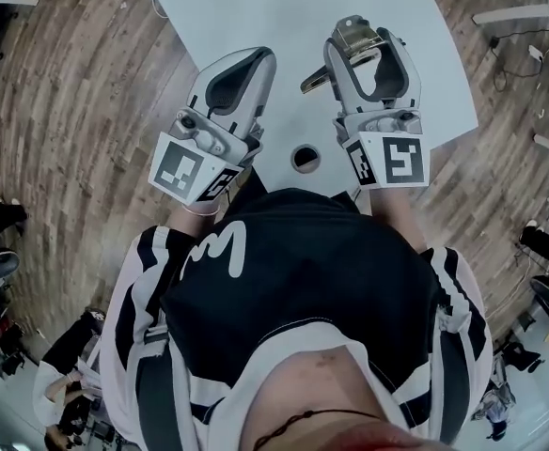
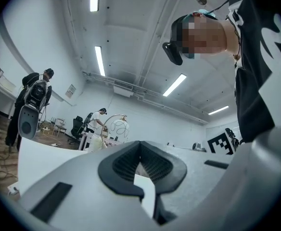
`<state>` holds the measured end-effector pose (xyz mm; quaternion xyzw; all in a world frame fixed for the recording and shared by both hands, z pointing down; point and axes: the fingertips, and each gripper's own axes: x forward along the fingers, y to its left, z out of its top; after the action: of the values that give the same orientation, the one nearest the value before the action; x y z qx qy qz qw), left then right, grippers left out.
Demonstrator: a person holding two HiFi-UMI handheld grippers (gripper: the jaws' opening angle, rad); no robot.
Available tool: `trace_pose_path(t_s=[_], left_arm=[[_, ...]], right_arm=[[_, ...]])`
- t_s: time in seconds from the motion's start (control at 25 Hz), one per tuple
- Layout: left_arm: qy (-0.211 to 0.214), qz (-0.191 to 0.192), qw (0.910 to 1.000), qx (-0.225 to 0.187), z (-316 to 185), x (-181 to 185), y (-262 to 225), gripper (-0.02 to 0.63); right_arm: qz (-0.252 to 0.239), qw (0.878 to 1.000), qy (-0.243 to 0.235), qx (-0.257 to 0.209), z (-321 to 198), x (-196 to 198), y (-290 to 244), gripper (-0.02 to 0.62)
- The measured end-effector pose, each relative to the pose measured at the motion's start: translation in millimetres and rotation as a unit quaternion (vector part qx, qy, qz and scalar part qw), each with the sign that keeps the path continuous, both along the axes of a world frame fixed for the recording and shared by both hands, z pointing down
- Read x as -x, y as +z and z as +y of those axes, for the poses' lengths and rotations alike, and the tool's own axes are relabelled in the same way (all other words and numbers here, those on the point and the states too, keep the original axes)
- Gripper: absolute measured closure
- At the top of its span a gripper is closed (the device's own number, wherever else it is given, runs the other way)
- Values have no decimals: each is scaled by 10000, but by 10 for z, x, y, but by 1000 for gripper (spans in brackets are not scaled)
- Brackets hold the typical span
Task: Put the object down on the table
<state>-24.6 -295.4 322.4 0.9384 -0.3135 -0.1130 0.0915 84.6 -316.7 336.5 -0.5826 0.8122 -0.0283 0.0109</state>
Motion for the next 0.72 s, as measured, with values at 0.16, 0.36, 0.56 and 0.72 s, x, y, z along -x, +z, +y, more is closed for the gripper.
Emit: trace_pose_path(t_s=[0.16,0.36,0.56,0.72], left_arm=[[-161,-37,9999,36,81,42,15,601],[-299,-88,9994,164,128,115,88,601],[-301,-69,9992,243,167,97,126,601],[-353,-83,9990,264,186,117,151,601]], right_arm=[[115,9999,-89,34,-90,-10,99,307],[162,9995,-192,179,-239,34,255,307],[401,9985,-230,281,-369,69,472,307],[508,9976,-263,401,-433,78,621,307]])
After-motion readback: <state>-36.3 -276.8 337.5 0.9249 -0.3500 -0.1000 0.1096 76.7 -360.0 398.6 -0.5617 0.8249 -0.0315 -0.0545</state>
